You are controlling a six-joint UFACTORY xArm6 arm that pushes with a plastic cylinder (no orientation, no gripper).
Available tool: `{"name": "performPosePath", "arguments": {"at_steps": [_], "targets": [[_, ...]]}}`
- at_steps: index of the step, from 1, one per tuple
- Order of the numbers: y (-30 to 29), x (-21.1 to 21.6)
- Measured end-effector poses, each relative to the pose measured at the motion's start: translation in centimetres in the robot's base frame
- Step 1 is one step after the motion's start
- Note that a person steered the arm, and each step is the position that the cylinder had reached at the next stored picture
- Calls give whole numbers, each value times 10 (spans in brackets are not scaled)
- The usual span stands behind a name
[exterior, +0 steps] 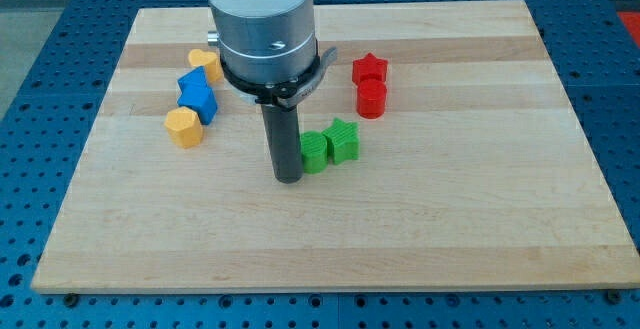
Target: Move the green circle along with green star below the red circle
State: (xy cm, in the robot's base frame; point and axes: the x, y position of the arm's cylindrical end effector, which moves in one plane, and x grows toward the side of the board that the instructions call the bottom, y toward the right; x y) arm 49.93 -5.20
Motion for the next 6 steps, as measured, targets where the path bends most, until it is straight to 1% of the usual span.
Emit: {"name": "performPosePath", "arguments": {"at_steps": [1,2,3,4,6], "targets": [[-7,0],[-28,-4],[-40,-14],[-39,-18],[-19,-18]]}}
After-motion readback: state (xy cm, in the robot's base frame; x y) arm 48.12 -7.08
